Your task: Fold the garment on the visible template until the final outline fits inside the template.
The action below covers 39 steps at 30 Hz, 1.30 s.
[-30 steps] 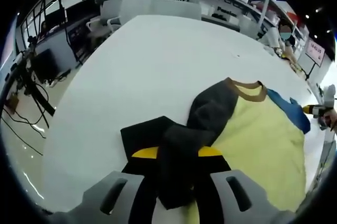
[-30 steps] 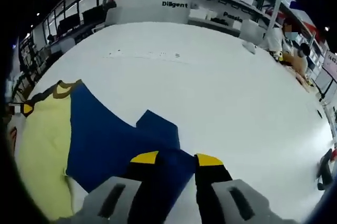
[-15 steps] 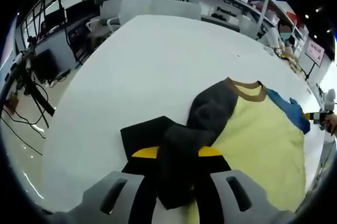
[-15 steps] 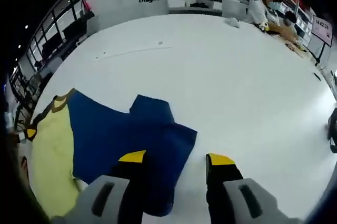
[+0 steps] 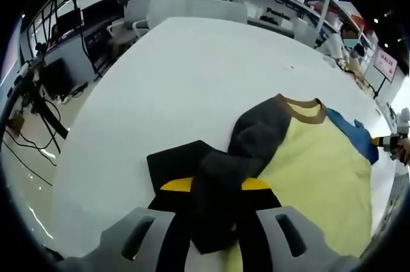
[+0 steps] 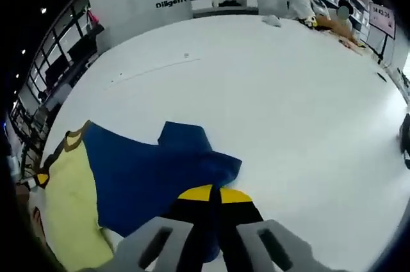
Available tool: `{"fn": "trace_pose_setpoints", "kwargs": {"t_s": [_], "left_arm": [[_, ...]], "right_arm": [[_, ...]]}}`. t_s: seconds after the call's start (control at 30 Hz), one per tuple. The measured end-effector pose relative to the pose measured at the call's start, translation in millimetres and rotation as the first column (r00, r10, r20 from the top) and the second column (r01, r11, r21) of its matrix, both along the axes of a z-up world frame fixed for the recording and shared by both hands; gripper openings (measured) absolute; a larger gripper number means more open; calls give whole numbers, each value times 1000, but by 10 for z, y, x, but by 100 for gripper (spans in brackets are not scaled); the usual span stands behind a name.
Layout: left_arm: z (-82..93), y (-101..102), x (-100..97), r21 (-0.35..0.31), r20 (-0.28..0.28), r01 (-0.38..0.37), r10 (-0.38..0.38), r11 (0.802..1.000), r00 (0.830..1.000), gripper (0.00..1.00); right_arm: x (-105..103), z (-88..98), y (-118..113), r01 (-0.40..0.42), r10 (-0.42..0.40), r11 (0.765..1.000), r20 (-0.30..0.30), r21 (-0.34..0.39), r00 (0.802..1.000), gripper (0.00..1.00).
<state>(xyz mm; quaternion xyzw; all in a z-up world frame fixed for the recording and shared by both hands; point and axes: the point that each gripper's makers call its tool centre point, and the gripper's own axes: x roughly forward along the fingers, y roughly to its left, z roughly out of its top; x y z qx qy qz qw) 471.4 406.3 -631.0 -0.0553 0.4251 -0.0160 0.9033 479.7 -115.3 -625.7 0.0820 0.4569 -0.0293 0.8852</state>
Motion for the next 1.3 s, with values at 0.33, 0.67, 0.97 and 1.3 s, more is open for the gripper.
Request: {"fn": "trace_pose_setpoints", "kwargs": {"t_s": [0.33,0.67,0.97,1.3], "left_arm": [[1,3,-1,3,0,5,-5,1000,1000,27],[6,0,-6,6,3,5,-5,1000,1000,27],[7,-1,-10,5,5,1,-1,1000,1000,27],[5,0,-13,1,5,-4,4,1000,1000,27]], "right_arm": [[105,332,204,14,-19,997,56,78,998,0],[259,607,588,-41,33,995,93,94,995,0],[451,808,1140,-129,111,982,133,137,985,0],[461,854,1682,-248,228,958,140,146,963,0]]}}
